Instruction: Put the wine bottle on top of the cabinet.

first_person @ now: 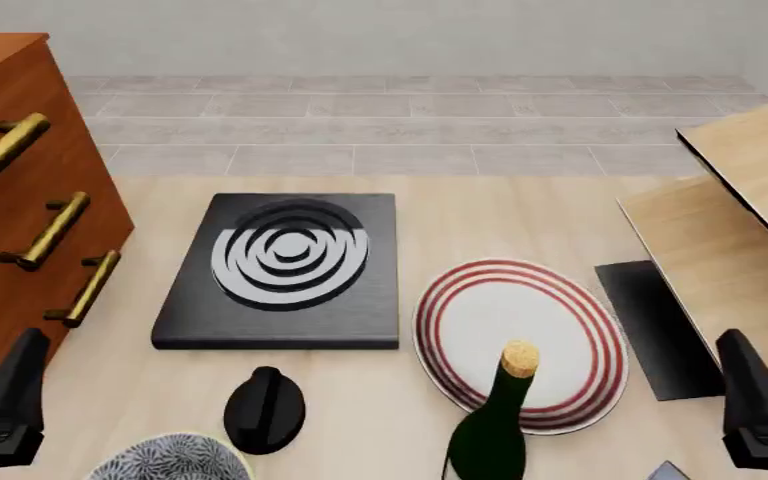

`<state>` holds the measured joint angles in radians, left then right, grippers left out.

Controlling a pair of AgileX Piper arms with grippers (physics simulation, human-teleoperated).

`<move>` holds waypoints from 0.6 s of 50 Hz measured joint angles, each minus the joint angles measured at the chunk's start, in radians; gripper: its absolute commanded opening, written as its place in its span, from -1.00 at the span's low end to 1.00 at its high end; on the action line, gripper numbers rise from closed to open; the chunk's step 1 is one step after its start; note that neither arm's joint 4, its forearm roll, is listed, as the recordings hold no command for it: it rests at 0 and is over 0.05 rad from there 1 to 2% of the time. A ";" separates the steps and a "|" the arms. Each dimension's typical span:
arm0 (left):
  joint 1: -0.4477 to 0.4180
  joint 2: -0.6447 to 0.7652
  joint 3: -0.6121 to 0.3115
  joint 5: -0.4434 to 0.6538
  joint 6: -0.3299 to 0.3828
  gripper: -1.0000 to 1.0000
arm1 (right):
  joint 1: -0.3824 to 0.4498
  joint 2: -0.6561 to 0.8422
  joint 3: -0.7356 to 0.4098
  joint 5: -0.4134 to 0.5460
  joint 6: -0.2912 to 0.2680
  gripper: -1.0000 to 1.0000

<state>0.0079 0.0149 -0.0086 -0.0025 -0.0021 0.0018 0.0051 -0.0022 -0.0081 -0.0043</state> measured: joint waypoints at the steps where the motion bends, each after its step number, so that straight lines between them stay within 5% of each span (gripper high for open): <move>1: 0.000 0.000 0.000 -0.001 0.000 1.00 | 0.000 0.000 0.000 0.000 -0.001 1.00; 15: -0.006 0.031 -0.023 0.002 -0.006 1.00 | -0.001 -0.002 -0.002 -0.001 -0.004 1.00; 30: -0.068 0.043 -0.153 0.148 -0.007 1.00 | -0.001 -0.003 -0.001 -0.001 -0.003 1.00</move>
<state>-0.0597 0.0578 -0.1616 0.1453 -0.0087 0.0007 0.0021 -0.0031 -0.0087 -0.0075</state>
